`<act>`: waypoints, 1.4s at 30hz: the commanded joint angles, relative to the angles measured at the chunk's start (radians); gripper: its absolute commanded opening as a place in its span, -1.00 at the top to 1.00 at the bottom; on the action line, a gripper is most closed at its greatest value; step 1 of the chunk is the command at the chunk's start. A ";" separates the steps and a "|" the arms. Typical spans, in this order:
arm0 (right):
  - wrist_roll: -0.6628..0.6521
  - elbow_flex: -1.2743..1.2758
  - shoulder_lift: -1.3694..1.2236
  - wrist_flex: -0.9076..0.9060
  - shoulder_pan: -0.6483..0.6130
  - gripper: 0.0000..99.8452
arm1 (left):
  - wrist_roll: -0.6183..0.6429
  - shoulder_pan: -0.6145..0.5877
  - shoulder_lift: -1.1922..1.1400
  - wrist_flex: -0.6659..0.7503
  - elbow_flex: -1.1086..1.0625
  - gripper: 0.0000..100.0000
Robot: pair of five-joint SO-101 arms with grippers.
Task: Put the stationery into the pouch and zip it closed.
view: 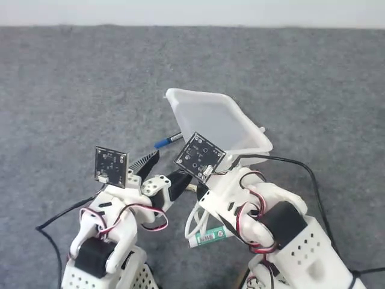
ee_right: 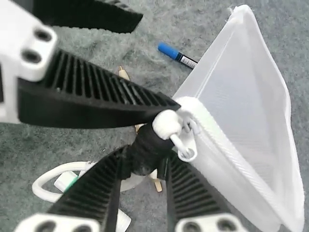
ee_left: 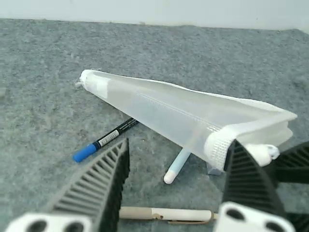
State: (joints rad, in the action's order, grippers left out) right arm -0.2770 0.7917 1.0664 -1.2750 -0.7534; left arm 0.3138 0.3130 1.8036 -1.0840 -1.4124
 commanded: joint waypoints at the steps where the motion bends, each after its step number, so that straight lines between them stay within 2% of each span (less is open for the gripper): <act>1: 0.009 -0.011 0.035 0.012 -0.021 0.99 | -0.003 0.068 0.020 -0.023 0.042 0.39; 12: 0.000 -0.020 0.035 -0.024 -0.021 0.99 | -0.049 0.161 0.020 -0.015 0.008 0.39; 22: -0.040 -0.074 0.036 -0.105 -0.025 0.99 | -0.048 0.157 0.020 0.080 -0.067 0.39; 30: -0.041 -0.044 0.237 -0.128 -0.025 0.99 | -0.091 0.155 0.020 0.086 -0.077 0.54; 34: -0.043 -0.005 0.298 -0.120 -0.025 0.99 | -0.110 0.091 0.020 0.094 -0.074 0.60; 42: -0.041 0.008 0.237 -0.102 -0.021 0.99 | -0.146 -0.025 0.020 0.120 -0.071 0.80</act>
State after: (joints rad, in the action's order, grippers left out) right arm -0.3076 0.8055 1.3364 -1.4055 -0.7672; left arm 0.2140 0.3253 1.8036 -0.9966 -1.4952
